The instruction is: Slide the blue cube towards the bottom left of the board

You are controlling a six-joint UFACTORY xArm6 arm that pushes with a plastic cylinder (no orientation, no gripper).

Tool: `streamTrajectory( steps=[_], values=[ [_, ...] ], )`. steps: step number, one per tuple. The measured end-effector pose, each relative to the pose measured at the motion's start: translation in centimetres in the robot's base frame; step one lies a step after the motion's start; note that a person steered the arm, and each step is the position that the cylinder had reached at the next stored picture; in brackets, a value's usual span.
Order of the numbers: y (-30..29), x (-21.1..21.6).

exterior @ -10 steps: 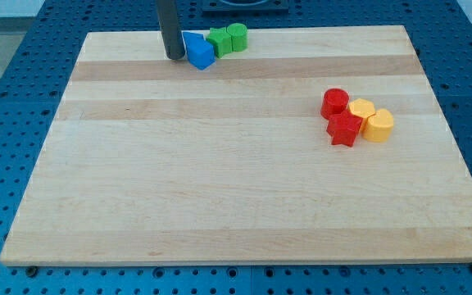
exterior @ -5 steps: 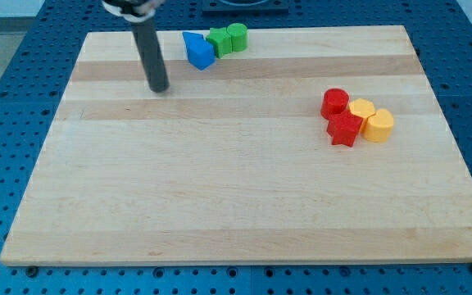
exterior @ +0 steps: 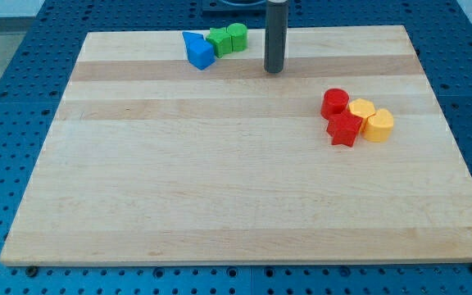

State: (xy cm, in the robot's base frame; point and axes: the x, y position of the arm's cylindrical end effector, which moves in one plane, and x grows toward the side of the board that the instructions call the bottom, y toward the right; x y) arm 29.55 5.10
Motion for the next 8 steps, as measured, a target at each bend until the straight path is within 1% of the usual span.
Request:
streamTrajectory(
  steps=[1,2,3,4,5,6,7,8],
  values=[
    [2.0,-1.7],
    [1.4,-6.0],
    [-1.6,-10.3],
    [-6.2,-9.1],
    [-12.8,-4.6],
    [-17.4,-0.8],
    [-17.7,0.9],
    [-20.3,1.6]
  ],
)
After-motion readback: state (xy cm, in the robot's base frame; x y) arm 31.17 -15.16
